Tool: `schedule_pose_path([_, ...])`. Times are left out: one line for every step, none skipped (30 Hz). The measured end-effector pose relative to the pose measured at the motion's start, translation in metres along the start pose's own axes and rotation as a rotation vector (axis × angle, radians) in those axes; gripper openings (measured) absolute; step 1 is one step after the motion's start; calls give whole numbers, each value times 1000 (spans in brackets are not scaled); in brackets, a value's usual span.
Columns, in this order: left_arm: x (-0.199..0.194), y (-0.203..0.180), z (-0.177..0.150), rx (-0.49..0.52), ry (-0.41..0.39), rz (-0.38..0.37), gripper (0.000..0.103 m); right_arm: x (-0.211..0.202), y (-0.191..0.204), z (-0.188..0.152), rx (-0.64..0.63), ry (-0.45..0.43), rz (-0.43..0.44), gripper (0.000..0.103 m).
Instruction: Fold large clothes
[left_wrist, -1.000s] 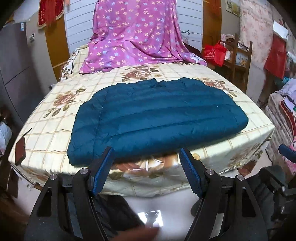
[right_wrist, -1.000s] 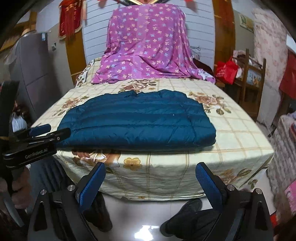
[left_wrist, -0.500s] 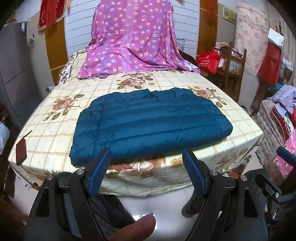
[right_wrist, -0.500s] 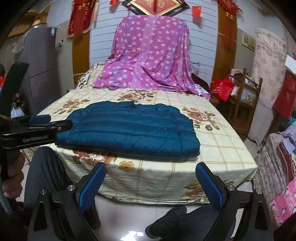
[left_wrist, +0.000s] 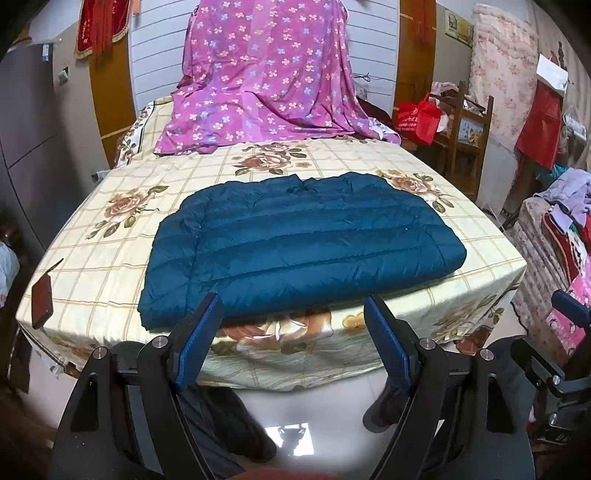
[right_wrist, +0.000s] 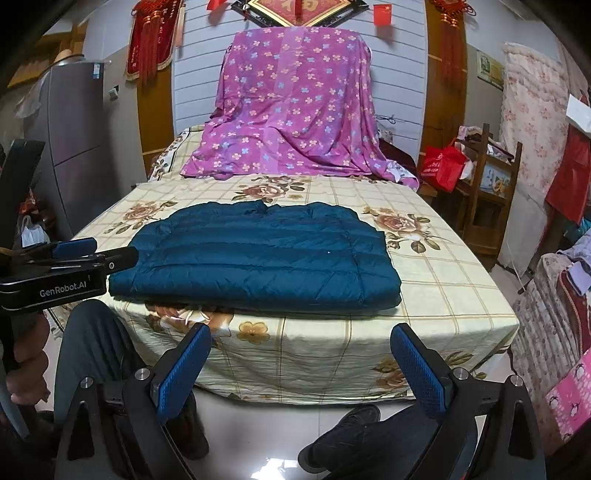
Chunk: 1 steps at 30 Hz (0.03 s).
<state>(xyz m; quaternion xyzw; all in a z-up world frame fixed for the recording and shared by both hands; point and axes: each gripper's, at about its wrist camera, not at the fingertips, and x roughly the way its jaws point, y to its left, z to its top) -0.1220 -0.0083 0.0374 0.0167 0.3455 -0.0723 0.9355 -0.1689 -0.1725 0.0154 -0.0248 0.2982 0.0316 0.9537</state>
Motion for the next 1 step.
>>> schedule_pose_path([0,0,0,2,-2,1,79,0,1,0,-1,0,0,97])
